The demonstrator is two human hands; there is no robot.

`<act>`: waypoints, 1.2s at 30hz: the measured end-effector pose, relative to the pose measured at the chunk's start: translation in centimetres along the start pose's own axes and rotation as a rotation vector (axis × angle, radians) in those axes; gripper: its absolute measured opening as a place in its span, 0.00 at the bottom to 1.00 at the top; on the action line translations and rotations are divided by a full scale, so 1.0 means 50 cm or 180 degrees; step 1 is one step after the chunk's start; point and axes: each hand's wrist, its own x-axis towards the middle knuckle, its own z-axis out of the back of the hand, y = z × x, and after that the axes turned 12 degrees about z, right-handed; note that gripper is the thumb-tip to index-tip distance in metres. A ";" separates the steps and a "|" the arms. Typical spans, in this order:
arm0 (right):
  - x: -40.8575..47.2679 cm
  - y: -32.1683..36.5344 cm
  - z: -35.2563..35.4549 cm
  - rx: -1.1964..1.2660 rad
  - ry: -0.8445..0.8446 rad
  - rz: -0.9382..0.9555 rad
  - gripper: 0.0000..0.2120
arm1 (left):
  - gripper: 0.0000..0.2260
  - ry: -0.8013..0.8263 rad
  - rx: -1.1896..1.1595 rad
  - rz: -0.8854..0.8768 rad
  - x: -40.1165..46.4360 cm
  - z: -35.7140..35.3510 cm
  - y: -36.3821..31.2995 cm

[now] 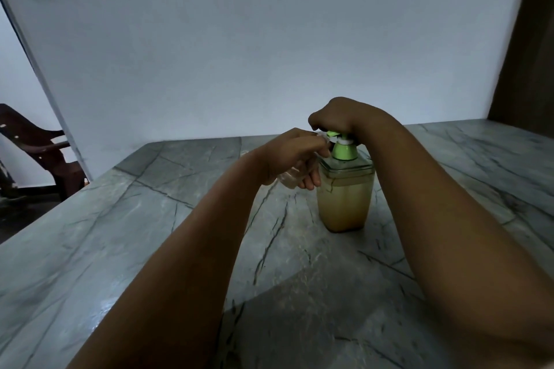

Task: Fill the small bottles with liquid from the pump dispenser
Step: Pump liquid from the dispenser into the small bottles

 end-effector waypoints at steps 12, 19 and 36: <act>0.006 -0.001 0.004 0.0180 -0.0171 -0.0028 0.12 | 0.12 0.0002 0.0072 -0.0029 0.003 0.002 0.002; 0.001 -0.001 0.000 -0.0047 -0.0127 -0.0062 0.12 | 0.11 0.0004 0.0021 -0.0004 -0.002 0.000 0.000; -0.016 0.011 0.004 -0.0426 0.0254 -0.0183 0.15 | 0.11 0.0105 -0.0023 0.0088 0.000 -0.001 -0.005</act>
